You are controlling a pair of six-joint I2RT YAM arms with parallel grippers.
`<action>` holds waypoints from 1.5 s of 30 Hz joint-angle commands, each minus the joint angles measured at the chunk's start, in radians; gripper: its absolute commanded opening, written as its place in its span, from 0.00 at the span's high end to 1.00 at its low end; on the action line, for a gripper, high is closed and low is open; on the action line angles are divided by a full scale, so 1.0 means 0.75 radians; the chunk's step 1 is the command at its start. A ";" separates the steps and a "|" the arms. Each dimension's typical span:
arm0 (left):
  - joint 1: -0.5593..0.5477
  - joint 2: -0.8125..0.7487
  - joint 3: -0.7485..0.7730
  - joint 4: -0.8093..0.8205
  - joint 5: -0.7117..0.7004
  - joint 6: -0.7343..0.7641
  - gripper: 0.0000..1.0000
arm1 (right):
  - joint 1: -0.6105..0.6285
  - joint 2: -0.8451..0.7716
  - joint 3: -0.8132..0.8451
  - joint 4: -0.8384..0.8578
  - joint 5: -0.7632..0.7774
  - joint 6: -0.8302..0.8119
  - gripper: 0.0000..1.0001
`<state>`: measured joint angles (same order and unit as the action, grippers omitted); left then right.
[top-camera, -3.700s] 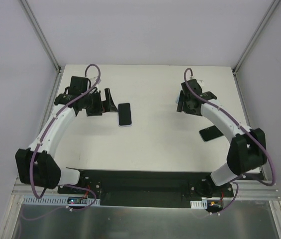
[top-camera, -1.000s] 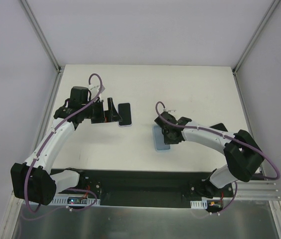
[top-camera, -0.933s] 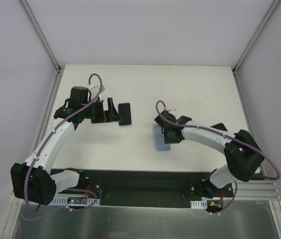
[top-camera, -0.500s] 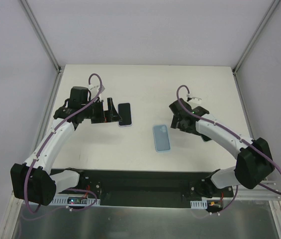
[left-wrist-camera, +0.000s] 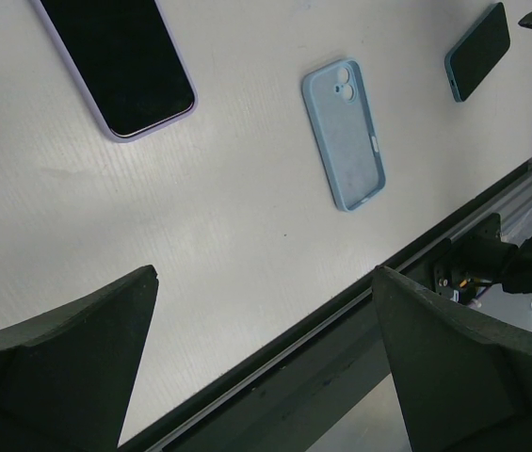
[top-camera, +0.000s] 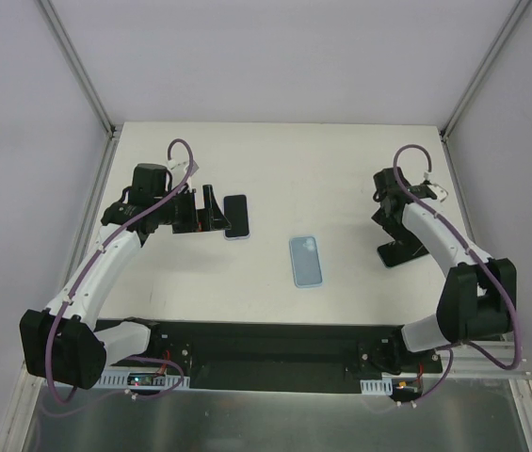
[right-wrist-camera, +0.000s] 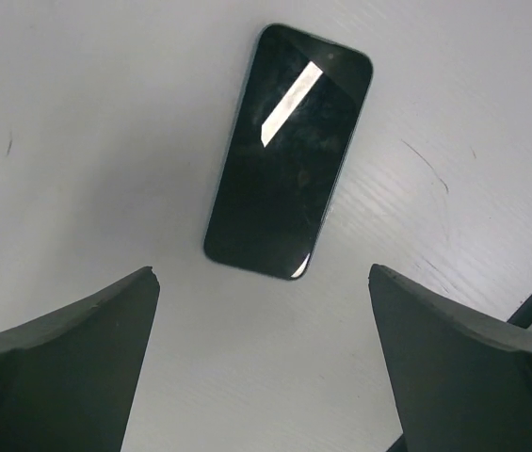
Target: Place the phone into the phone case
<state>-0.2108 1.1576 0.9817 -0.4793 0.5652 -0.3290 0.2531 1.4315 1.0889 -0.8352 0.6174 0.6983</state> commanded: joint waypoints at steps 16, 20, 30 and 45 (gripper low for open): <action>-0.011 -0.026 0.008 0.009 0.009 0.017 0.05 | -0.397 0.229 -0.182 0.343 -0.330 0.282 0.01; -0.014 -0.014 0.008 0.009 0.018 0.015 0.05 | -0.421 0.257 -0.192 0.339 -0.365 0.312 0.03; -0.014 -0.001 0.008 0.009 0.001 0.017 0.05 | -0.452 0.325 -0.176 0.351 -0.392 0.300 0.19; -0.014 0.013 0.006 0.009 -0.013 0.019 0.05 | -0.462 0.415 -0.080 0.395 -0.508 0.054 0.39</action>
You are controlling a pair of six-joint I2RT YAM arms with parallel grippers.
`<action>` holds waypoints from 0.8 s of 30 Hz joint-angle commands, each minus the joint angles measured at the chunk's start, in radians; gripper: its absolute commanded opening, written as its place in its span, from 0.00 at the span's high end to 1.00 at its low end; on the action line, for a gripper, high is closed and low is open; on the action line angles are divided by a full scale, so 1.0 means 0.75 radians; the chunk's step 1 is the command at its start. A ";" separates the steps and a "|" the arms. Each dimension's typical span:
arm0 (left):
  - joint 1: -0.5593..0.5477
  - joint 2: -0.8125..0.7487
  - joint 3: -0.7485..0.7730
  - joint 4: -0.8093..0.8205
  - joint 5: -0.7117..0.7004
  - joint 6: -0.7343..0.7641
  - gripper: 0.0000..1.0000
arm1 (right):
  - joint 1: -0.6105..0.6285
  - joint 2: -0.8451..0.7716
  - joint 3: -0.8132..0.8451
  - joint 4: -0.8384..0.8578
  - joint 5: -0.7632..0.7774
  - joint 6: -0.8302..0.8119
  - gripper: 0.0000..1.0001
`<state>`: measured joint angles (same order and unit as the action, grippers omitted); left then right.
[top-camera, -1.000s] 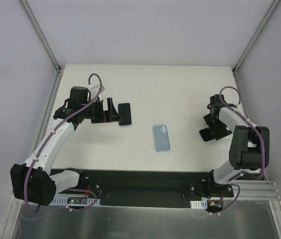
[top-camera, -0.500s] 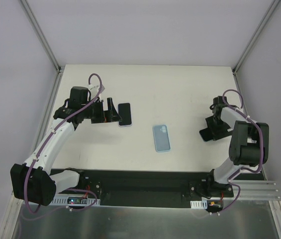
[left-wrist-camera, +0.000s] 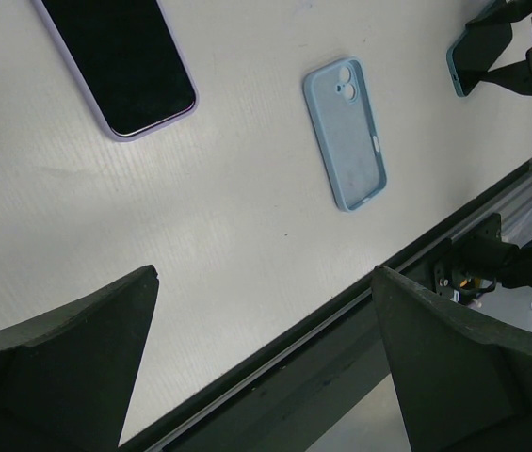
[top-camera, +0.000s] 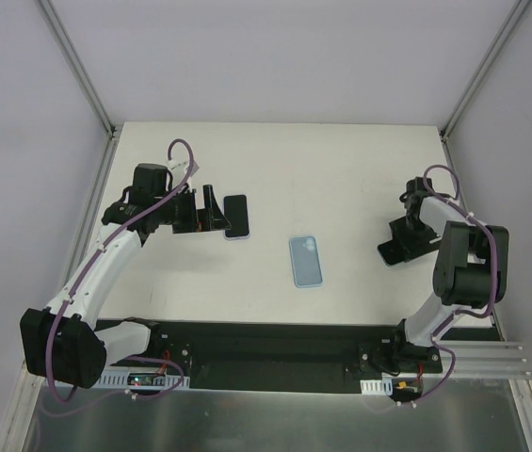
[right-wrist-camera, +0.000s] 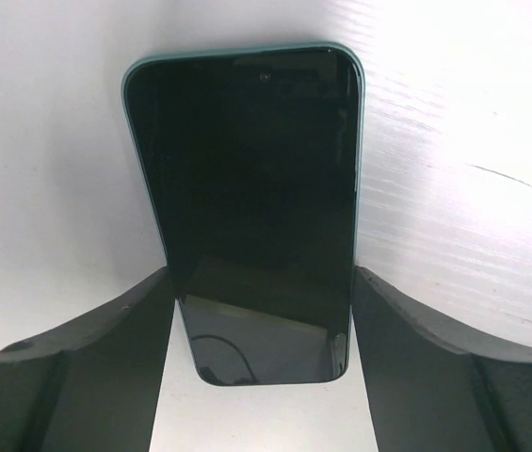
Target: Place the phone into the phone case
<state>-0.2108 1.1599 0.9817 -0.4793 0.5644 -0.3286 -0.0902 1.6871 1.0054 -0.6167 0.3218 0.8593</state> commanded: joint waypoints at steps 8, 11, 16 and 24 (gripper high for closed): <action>-0.014 0.008 0.006 0.009 -0.037 0.013 0.05 | 0.067 0.101 0.034 0.241 -0.386 -0.540 0.47; -0.014 0.010 0.004 0.009 -0.043 0.013 0.04 | 0.116 0.078 0.026 0.262 -0.476 -0.644 0.50; -0.014 0.012 0.004 0.009 -0.043 0.013 0.04 | 0.222 0.043 0.034 0.247 -0.550 -0.785 0.51; -0.011 0.018 0.002 0.009 -0.047 0.013 0.04 | 0.364 -0.057 0.046 0.217 -0.599 -0.898 0.53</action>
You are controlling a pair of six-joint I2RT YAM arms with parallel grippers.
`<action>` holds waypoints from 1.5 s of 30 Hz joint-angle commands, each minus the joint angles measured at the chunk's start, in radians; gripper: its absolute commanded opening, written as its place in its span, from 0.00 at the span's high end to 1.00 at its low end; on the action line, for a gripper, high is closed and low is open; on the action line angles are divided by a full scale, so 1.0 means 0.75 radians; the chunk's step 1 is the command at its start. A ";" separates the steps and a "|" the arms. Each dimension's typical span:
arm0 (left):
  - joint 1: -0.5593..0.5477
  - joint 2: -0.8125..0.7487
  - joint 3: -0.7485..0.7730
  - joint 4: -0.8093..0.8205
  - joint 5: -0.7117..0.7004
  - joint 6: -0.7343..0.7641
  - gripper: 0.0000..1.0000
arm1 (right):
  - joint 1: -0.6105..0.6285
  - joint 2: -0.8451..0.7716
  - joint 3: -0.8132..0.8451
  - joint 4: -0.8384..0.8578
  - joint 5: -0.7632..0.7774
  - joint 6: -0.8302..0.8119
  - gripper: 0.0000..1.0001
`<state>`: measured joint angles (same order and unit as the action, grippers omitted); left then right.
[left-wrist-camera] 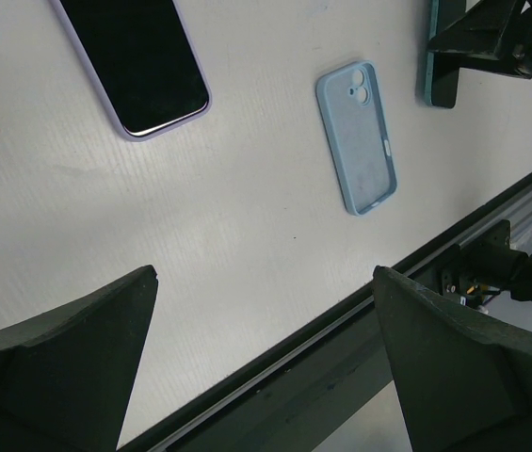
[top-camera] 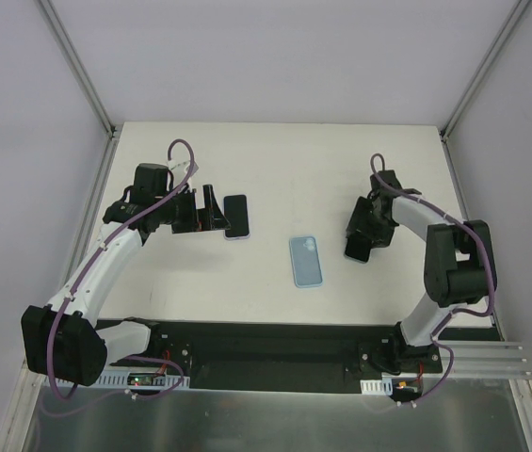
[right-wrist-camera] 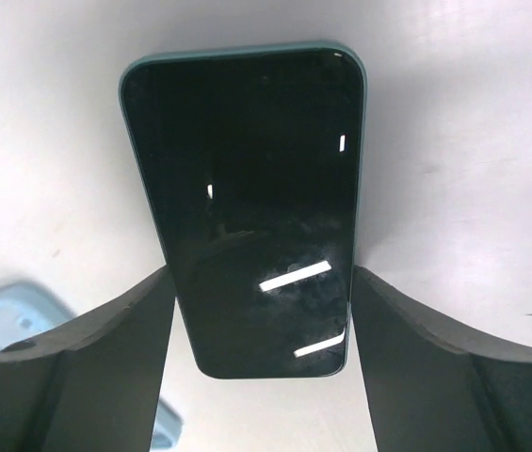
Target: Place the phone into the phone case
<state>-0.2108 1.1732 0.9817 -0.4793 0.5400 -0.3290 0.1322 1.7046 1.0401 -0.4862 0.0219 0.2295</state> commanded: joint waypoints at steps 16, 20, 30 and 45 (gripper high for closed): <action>-0.014 -0.002 0.000 0.011 -0.018 0.015 0.04 | 0.368 -0.180 0.016 0.018 -0.248 -0.093 0.55; -0.014 0.000 -0.002 0.009 -0.010 0.015 0.04 | 0.494 -0.197 0.012 0.020 -0.232 -0.077 0.55; -0.014 0.004 -0.006 0.007 -0.010 0.015 0.04 | 0.693 -0.152 0.035 -0.004 -0.046 -0.024 0.55; -0.014 0.009 -0.002 0.007 -0.010 0.013 0.03 | 0.865 -0.062 0.024 -0.066 0.263 0.209 0.52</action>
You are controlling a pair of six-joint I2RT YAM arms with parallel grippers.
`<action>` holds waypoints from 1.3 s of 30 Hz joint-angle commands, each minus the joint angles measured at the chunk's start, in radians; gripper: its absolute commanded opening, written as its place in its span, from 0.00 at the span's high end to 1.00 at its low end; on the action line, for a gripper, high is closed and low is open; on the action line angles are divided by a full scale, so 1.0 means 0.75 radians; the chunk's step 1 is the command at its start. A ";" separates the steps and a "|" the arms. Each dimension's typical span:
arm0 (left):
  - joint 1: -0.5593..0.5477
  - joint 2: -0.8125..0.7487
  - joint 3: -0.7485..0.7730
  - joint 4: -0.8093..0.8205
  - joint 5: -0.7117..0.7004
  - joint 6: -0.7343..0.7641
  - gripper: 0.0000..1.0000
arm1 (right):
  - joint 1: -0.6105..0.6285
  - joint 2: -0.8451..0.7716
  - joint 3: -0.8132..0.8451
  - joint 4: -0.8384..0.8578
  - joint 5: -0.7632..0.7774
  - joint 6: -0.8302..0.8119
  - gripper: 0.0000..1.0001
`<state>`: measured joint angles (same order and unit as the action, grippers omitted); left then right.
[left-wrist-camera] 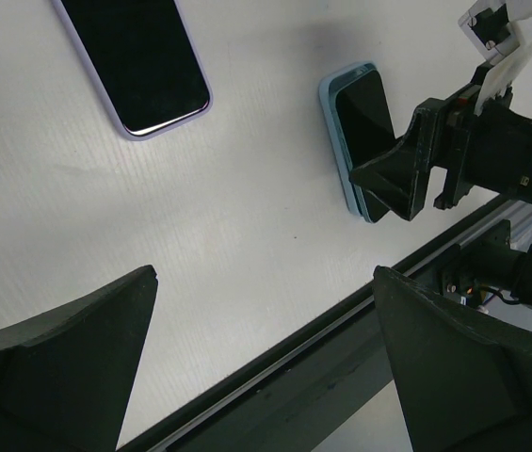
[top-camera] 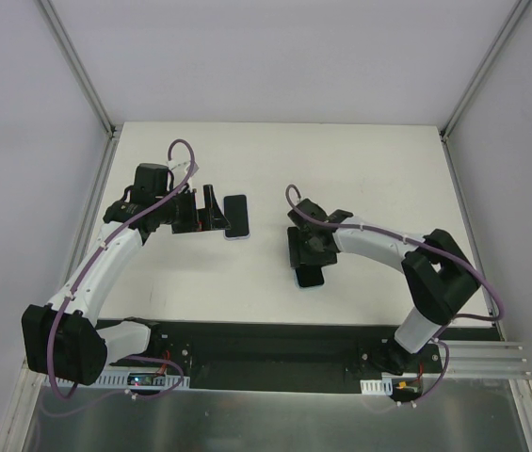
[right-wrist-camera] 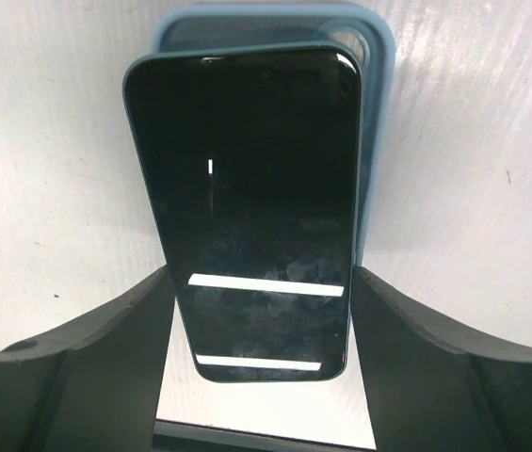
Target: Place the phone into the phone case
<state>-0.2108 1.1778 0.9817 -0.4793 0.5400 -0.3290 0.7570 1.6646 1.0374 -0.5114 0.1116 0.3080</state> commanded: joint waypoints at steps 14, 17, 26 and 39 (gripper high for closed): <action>-0.013 0.009 -0.002 0.009 0.010 0.013 0.03 | 0.071 -0.017 0.036 -0.056 0.279 0.205 0.48; -0.014 0.009 -0.004 0.009 0.014 0.011 0.03 | 0.068 -0.006 0.057 -0.065 0.277 0.191 0.48; -0.014 0.011 -0.002 0.009 0.024 0.011 0.02 | 0.081 0.012 0.091 -0.079 0.264 0.131 0.30; -0.014 0.013 -0.004 0.009 0.035 0.011 0.02 | 0.083 -0.006 0.114 -0.091 0.256 0.060 0.16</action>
<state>-0.2108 1.1988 0.9817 -0.4789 0.5495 -0.3290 0.8135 1.6814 1.0847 -0.5549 0.2836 0.3809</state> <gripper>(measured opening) 0.976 0.849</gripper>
